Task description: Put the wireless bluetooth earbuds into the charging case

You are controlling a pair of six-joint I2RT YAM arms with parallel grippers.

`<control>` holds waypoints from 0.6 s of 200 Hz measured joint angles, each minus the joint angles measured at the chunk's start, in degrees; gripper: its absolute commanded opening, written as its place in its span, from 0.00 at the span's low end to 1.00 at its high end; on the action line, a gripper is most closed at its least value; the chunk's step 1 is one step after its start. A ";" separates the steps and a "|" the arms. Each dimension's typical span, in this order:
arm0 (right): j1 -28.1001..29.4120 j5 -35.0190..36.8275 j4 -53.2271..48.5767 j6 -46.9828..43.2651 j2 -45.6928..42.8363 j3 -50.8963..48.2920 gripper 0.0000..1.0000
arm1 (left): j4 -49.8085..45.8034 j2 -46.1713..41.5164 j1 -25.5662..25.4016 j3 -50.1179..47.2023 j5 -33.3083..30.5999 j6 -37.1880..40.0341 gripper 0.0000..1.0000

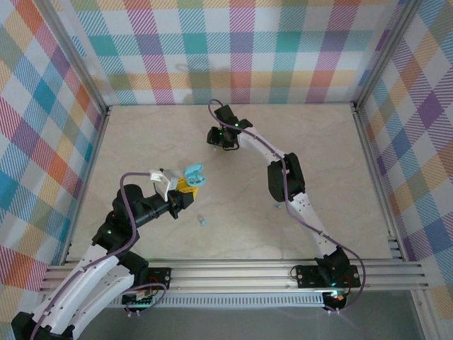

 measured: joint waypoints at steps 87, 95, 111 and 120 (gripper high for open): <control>2.08 6.21 -1.53 -7.08 -0.13 0.00 0.34 | -0.07 -1.31 0.00 -0.24 0.00 -0.02 0.04; 2.08 6.23 -1.62 -7.32 -0.13 0.00 0.34 | -0.09 -1.66 0.00 -0.24 0.00 -0.02 0.04; 2.19 6.45 -1.70 -8.04 -0.17 0.00 0.34 | -0.11 -2.45 0.00 -0.28 -0.02 -0.04 0.04; 2.34 6.64 -1.99 -8.55 -0.24 -0.07 0.34 | -0.11 -2.80 0.00 -0.37 -0.04 -0.04 0.04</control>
